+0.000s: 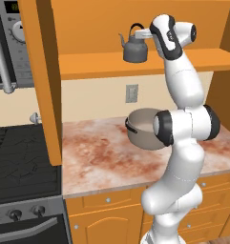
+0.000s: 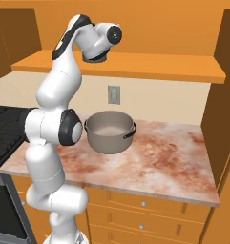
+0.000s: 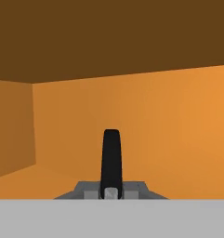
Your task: Pick the kettle from the cabinet and place it on a stove burner. Then pick the pot from the counter and place it on another stove burner. Finally, turn both burners on.
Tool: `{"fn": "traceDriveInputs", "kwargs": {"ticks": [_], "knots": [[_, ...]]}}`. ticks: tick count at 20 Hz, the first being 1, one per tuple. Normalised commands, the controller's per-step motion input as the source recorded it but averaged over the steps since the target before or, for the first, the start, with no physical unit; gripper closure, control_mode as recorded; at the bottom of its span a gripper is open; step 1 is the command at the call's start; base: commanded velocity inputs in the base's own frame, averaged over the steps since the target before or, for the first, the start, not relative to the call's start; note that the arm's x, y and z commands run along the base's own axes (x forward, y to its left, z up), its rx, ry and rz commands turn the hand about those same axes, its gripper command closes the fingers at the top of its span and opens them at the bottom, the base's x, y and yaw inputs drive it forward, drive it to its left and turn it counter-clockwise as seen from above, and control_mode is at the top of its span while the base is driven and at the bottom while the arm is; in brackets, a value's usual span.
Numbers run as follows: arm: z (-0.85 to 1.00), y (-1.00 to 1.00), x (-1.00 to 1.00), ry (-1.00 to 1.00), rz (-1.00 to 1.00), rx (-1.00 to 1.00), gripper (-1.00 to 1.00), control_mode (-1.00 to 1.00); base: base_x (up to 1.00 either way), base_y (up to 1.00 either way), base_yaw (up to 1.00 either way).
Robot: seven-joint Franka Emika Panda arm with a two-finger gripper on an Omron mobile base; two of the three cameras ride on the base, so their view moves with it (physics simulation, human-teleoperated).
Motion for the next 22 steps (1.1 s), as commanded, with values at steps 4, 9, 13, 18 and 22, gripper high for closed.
{"fn": "traceDriveInputs", "kwargs": {"ticks": [4, 9, 13, 18, 22], "knots": [[0.00, 0.01, 0.00, 0.00, 0.00, 0.00, 1.00, -1.00, 0.00, 0.00, 0.00], [0.00, 0.07, 0.00, 0.01, 0.00, 0.00, 1.00, -1.00, 0.00, 0.00, 0.00], [0.00, 0.04, 0.00, 0.00, 0.00, 0.00, 1.00, -1.00, 0.00, 0.00, 0.00], [0.00, 0.00, 0.00, 0.00, 0.00, 0.00, 1.00, -1.00, 0.00, 0.00, 0.00], [0.00, 0.00, 0.00, 0.00, 0.00, 0.00, 1.00, -1.00, 0.00, 0.00, 0.00]]}}
